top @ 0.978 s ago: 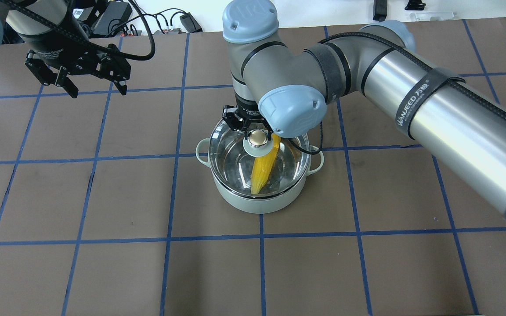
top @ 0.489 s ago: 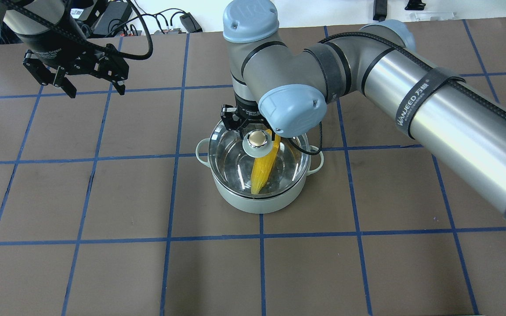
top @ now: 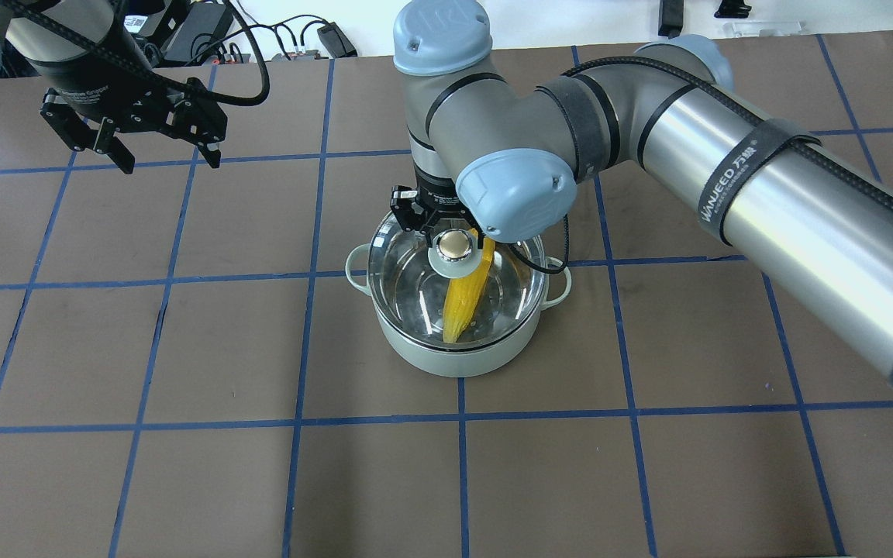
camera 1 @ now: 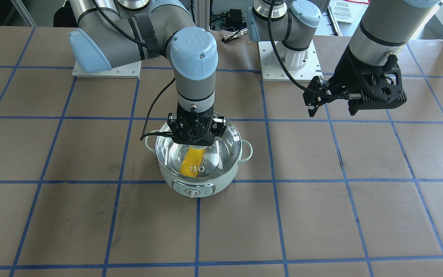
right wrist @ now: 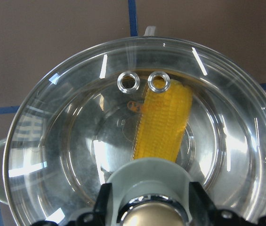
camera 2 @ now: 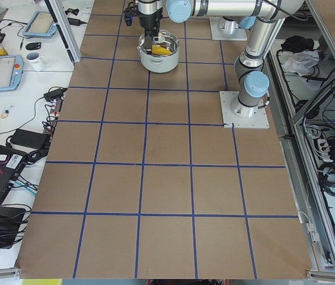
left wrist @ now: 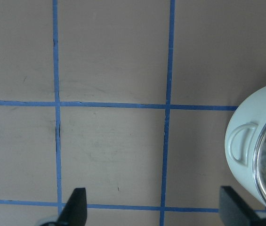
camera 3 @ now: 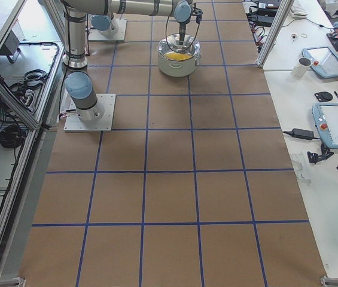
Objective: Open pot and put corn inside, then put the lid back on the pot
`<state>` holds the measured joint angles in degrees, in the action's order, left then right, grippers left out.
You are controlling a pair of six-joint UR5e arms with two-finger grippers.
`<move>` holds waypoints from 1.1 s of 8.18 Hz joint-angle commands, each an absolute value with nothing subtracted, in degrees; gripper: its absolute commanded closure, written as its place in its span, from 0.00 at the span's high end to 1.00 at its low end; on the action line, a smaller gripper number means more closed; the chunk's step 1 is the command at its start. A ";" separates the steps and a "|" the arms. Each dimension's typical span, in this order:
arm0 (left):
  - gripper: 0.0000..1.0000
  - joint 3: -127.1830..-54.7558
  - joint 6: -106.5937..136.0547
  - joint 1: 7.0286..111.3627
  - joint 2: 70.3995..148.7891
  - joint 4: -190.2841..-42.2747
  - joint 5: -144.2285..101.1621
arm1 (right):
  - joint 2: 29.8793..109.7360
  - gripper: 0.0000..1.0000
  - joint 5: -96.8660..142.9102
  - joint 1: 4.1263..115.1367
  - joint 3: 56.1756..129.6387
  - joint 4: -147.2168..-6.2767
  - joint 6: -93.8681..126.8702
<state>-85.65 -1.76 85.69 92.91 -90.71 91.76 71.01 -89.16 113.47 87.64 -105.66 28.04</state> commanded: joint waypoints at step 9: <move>1.00 -85.61 -1.85 85.61 92.99 -90.44 91.67 | 70.93 0.65 -87.19 113.29 86.75 -102.57 27.95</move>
<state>-85.61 -1.85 85.61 92.99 -90.46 91.76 71.01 -87.32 113.29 86.71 -102.51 28.08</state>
